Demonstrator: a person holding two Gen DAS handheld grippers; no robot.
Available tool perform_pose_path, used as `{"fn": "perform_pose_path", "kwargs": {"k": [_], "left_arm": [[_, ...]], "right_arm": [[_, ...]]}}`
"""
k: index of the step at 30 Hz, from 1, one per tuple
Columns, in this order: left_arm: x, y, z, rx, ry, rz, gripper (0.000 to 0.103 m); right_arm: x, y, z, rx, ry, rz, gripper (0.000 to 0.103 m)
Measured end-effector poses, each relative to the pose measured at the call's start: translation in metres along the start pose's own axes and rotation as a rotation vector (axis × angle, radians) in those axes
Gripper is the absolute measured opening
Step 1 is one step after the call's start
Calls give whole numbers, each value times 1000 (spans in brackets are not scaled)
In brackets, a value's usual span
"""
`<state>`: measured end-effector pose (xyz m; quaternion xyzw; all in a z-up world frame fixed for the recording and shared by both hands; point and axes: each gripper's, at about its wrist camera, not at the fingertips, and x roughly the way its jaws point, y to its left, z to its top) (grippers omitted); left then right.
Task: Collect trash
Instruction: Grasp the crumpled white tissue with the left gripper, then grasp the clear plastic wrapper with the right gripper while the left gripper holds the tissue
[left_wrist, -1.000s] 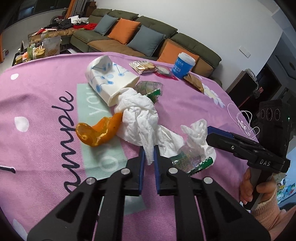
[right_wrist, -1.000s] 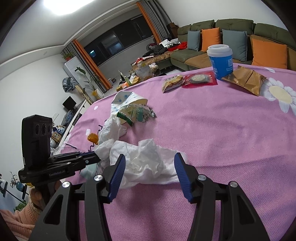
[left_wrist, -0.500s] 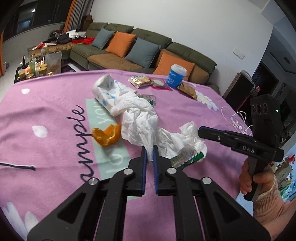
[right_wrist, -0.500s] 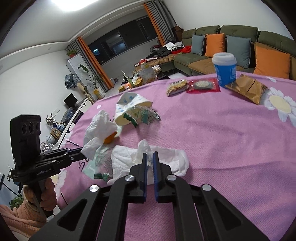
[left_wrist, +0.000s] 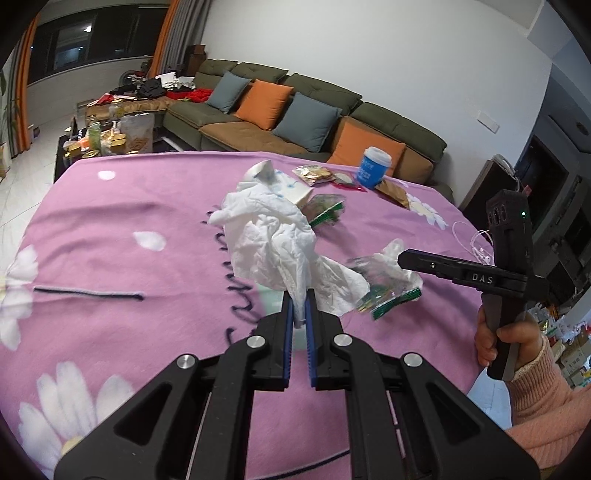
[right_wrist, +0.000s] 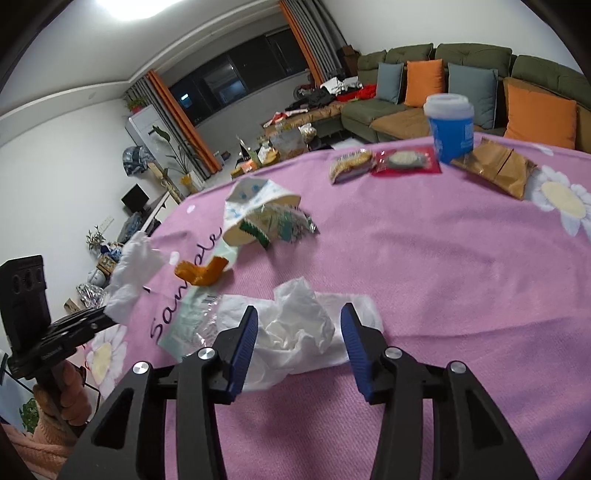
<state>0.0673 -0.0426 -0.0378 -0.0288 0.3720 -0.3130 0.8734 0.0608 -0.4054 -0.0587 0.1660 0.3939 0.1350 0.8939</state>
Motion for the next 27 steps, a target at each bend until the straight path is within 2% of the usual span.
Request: {"fn": "perform_pose_path", "kwargs": {"k": [2,5,7,9,14,16,24,26,27], "left_arm": [[-5,6,-4,-10,1,8,7],[-12,13,-9,-22,-6,21,7],[-17,18,-12,-29,-13,28,7],[-18,21,-13,-33,-14,31,7],[-20,23,-16,-37,-19,37,7],[-21,24,-18,-40,-20,34,7],[-26,28,-24,-48,-22,34,7],[-27,30,-25,-52,-23,35,7],[-27,31,-26,-55,-22,35,7]], "right_arm": [[1,1,0,-8,5,1,22],[-3,0,2,5,-8,-25,22],[-11,3,3,-2,-33,-13,31],[-23,19,2,-61,-54,25,31],[-26,53,-6,-168,-20,70,42],[-21,63,-9,-195,6,82,42],[0,78,-22,-221,58,29,42],[8,82,-25,-241,72,-6,52],[11,82,-25,-241,75,-15,53]]}}
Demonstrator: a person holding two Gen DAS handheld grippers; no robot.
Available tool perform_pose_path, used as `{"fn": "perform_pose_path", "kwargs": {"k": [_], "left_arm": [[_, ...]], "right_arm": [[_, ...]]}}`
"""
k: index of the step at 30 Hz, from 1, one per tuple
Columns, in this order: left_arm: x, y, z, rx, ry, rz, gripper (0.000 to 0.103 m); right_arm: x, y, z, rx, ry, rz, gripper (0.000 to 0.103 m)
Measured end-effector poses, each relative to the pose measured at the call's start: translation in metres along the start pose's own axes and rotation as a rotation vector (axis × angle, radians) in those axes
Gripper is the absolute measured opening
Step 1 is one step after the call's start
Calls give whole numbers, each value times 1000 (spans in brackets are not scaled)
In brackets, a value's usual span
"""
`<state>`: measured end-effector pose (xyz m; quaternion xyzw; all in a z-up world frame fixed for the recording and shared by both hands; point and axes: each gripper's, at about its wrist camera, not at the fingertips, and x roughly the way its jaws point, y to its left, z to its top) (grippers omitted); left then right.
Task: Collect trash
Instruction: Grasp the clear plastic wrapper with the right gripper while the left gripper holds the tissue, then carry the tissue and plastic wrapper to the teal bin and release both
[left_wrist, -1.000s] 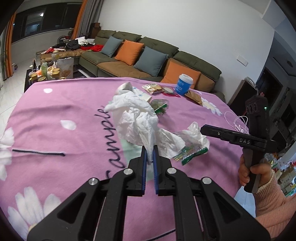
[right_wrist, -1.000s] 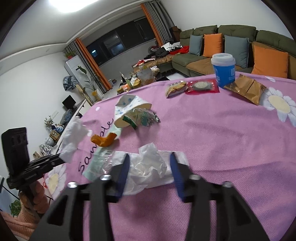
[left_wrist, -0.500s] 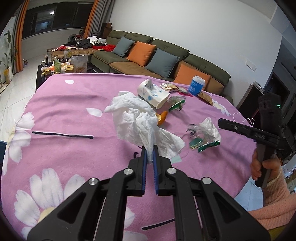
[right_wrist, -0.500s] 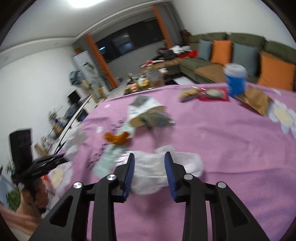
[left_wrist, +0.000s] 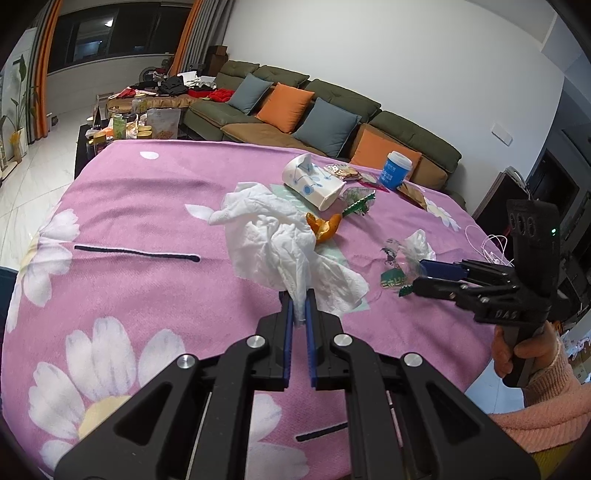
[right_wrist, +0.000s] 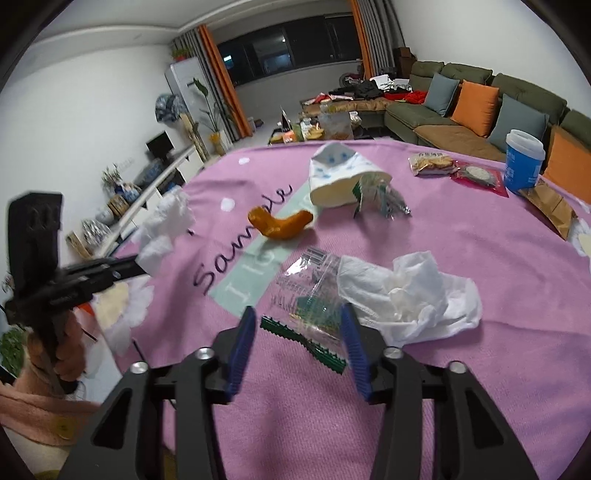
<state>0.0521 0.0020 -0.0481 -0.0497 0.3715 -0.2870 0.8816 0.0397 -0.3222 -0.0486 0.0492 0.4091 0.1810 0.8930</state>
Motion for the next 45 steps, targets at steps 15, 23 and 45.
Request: {"fn": "perform_pose_path", "kwargs": {"k": [15,23,45], "left_arm": [[-9,12,-8,-16,-17,28,7],[-25,24,-12,-30,-42,62,7],[-113,95,-37,-144,-147,268,7]], "right_arm": [[19,14,8,3,1,48,19],[12,51,25,-57,-47,165,19],[63,195,73,-324,9,421,19]]}}
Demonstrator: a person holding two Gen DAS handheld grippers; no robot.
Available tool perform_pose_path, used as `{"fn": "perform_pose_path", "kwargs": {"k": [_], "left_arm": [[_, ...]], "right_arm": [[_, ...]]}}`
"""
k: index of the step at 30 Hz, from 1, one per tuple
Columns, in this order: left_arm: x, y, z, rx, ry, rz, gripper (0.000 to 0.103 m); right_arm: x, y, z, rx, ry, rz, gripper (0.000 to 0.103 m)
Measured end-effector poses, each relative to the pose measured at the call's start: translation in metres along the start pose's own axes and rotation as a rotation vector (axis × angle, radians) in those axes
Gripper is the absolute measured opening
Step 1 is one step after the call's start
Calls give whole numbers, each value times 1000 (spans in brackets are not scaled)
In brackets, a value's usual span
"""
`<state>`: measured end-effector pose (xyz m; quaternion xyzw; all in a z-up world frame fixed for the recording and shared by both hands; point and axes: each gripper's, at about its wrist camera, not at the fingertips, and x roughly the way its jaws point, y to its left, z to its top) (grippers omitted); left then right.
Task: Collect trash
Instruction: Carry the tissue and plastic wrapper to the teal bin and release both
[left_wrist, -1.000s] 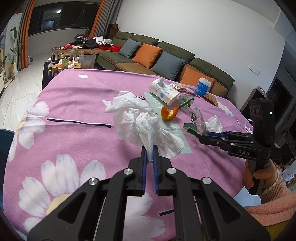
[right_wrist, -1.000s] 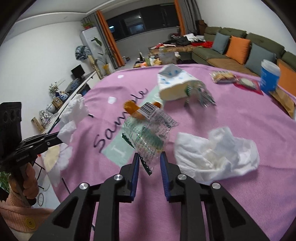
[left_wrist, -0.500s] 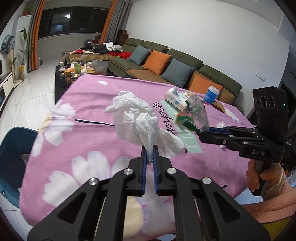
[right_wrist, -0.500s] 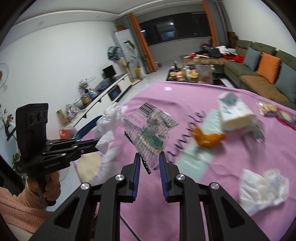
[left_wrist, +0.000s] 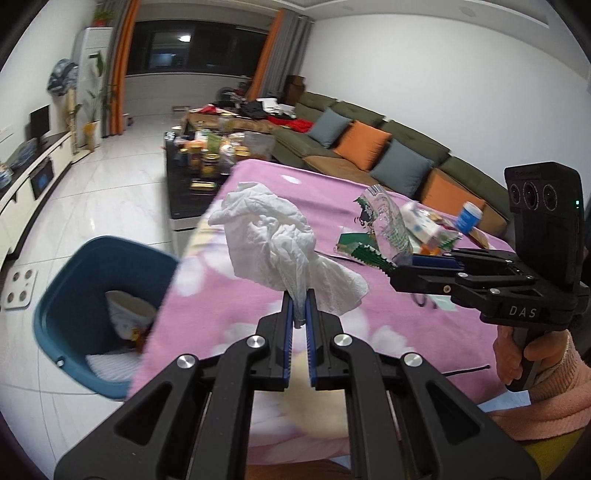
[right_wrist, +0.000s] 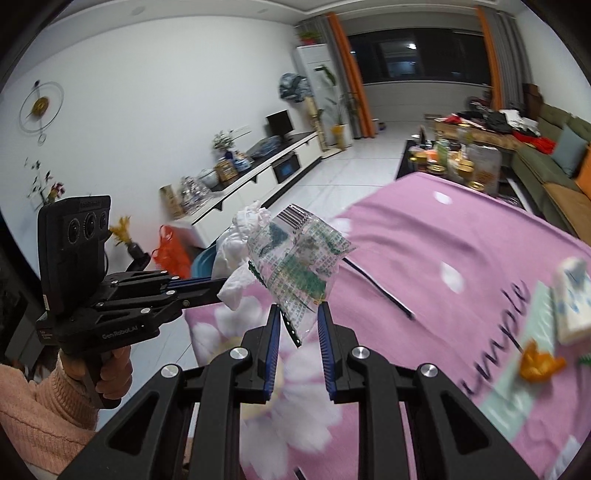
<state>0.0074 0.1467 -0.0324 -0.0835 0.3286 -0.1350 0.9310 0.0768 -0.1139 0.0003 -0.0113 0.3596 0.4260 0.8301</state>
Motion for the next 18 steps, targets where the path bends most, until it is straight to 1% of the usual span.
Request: {"fn": "perform_pose_path", "kwargs": {"k": [7,11,18], "left_arm": [[-18,42,-1,-60,-22,85,7],[-27,63,-1,-88,-30,119,7],[-34,95,-5,-125,-23,180,7]], "right_arm": [[35,16,20,-51,42,60,19],[56,26,32,-78,69,89,19],[79,43,46,-120,90,103,19]]}}
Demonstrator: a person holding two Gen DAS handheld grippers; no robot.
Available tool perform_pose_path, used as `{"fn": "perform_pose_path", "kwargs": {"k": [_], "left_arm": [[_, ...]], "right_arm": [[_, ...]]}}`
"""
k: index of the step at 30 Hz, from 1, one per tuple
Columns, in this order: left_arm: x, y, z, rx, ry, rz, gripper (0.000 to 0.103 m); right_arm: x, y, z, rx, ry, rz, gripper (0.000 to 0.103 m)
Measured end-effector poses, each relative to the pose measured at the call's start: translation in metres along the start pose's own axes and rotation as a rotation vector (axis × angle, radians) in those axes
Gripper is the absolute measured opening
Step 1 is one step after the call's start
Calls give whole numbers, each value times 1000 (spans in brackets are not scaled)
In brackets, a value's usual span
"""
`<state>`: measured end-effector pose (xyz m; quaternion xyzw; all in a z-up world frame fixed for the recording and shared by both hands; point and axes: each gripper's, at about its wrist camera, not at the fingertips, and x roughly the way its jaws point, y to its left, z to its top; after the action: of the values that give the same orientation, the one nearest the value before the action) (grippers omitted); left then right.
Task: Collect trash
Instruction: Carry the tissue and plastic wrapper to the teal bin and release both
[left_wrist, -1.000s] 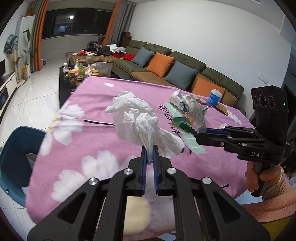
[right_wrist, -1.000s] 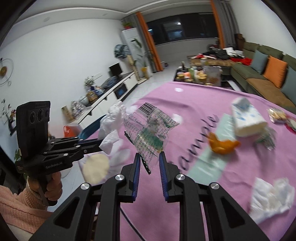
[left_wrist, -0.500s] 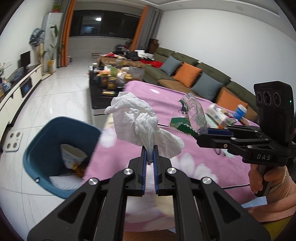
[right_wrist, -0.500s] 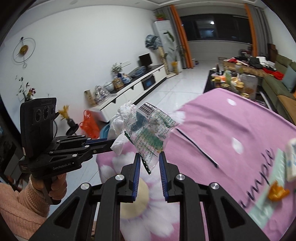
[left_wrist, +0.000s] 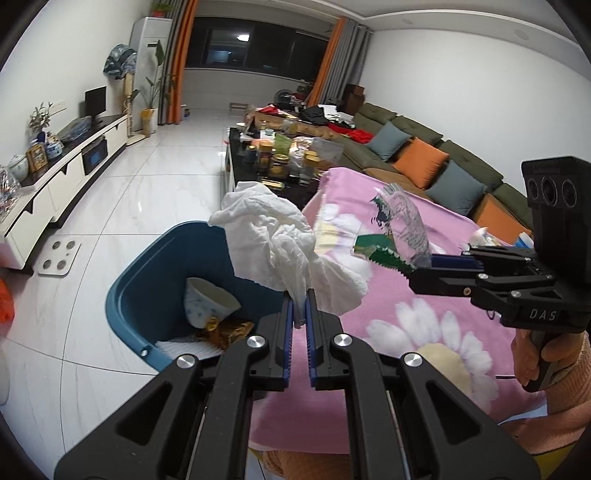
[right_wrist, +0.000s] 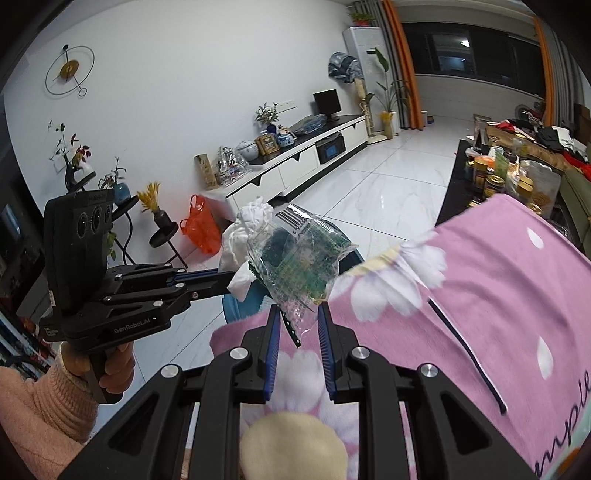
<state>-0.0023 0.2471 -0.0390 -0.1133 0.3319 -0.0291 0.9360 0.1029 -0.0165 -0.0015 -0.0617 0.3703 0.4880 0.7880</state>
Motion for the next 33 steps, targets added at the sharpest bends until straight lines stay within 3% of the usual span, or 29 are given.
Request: {"fn": "perform_pose_path", "kwargs": {"k": [33], "left_arm": [[57,41,0,-106,96,93,7]], "right_arm": [[109,-3,32,60,157,32,22]]}}
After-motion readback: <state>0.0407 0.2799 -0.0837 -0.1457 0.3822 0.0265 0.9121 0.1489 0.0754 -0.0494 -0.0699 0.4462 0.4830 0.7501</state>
